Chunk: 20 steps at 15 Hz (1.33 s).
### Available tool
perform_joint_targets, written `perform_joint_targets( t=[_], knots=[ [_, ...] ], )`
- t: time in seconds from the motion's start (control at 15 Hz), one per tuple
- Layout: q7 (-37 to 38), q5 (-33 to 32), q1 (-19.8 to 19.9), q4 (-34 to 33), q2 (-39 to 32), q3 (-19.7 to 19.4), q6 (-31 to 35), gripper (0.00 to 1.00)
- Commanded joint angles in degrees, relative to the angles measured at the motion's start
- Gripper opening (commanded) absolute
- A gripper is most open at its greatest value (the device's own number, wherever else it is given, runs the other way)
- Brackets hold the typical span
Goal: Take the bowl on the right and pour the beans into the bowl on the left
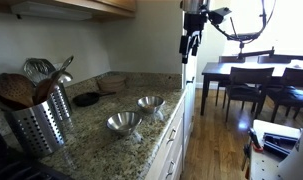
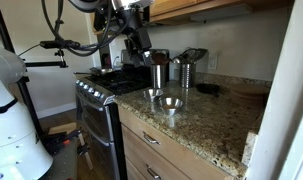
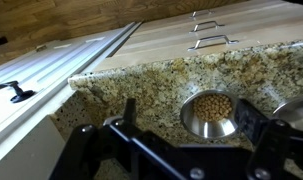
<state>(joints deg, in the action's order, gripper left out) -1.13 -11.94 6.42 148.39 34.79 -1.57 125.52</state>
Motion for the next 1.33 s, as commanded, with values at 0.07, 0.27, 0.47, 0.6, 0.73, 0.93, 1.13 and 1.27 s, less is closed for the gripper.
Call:
perform_joint_targets(
  t=[0.07,0.27,0.47,0.6,0.73,0.93,1.13,1.27],
  knots=[
    [-2.46,2.86,-1.35,-3.31,-7.66,-2.84,4.84,1.00],
    [-4.65,6.30,-2.18,-4.76,-11.49,-4.00,6.51,1.00],
    [-7.49,10.99,-3.06,-5.90,-15.13,-4.87,7.64,1.00],
    [-9.34,13.97,-3.45,-6.59,-17.22,-5.32,7.94,1.00],
    [-10.82,16.29,-3.53,-7.20,-19.03,-5.53,8.19,1.00],
    [-9.53,15.19,-2.40,-6.72,-18.61,-4.43,6.85,1.00],
    [-9.56,15.24,-2.34,-7.41,-20.12,-4.45,6.86,1.00],
    [-9.56,15.25,-2.34,-7.54,-20.23,-4.45,6.86,1.00]
  ],
)
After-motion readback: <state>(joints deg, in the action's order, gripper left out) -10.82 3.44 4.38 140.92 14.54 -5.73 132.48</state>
